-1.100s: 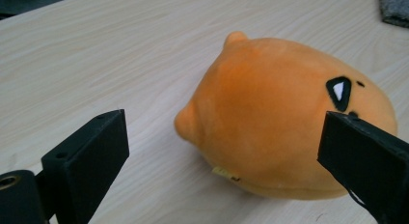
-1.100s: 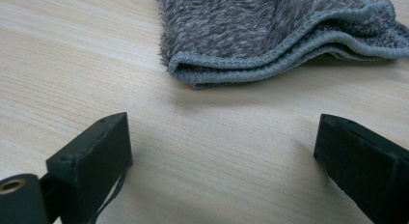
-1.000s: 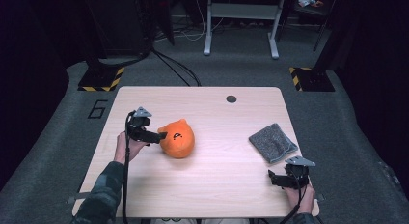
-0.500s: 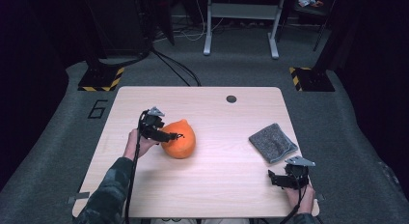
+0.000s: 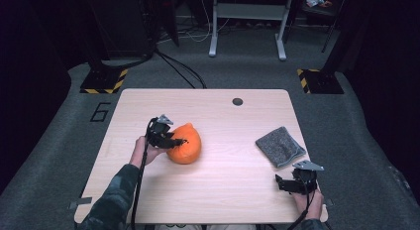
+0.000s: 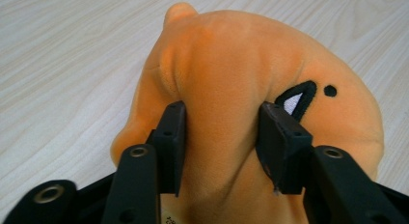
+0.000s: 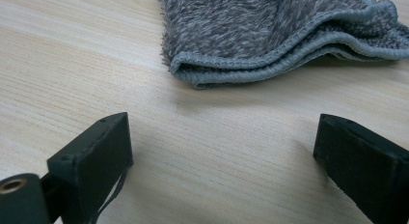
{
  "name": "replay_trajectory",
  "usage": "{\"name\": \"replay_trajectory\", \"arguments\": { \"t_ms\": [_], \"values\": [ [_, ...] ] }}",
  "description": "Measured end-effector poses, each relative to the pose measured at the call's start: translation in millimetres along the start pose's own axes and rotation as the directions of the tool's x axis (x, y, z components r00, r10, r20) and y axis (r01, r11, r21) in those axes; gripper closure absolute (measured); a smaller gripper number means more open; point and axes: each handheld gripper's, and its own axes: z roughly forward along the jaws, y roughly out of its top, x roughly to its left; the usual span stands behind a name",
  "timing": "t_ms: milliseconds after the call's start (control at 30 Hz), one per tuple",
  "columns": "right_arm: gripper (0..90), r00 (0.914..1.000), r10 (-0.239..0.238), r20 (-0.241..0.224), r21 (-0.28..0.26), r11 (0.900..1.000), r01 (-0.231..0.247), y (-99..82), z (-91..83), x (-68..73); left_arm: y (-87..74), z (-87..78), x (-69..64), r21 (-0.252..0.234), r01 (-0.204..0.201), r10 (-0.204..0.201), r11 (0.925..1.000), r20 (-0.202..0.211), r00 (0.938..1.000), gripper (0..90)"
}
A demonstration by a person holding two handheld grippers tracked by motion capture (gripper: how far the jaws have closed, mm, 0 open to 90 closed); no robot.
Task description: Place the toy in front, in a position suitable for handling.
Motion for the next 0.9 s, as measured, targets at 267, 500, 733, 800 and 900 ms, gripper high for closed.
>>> {"name": "replay_trajectory", "arguments": {
  "t_ms": [267, 500, 733, 800, 900],
  "values": [
    [5.4, 1.0000, 0.000, 0.000, 0.000, 1.0000, 0.000, 0.0, 0.0, 0.0, -8.0, -0.3, -5.6, -0.050, -0.005, 0.004, 0.9987, -0.020, 0.9998, 68.6],
    [5.4, 1.0000, 0.001, 0.000, 0.000, 1.0000, -0.001, 0.0, 0.0, 0.0, -9.5, -3.1, -13.0, -0.084, -0.016, 0.011, 0.9963, -0.061, 0.9981, 72.0],
    [5.4, 1.0000, 0.003, 0.000, 0.001, 1.0000, -0.003, 0.1, 0.0, 0.1, -6.8, -9.4, -17.2, -0.108, -0.003, -0.006, 0.9942, -0.081, 0.9967, 73.9],
    [5.4, 1.0000, 0.004, 0.000, 0.002, 1.0000, -0.004, 0.0, -0.1, 0.2, -5.5, -11.3, -17.8, -0.109, 0.005, -0.014, 0.9940, -0.084, 0.9964, 74.6],
    [5.4, 1.0000, 0.000, 0.000, 0.001, 1.0000, 0.000, 0.1, 0.0, -0.1, -2.8, -13.2, -19.8, -0.100, 0.012, -0.021, 0.9949, -0.087, 0.9960, 75.5]
  ]
}}
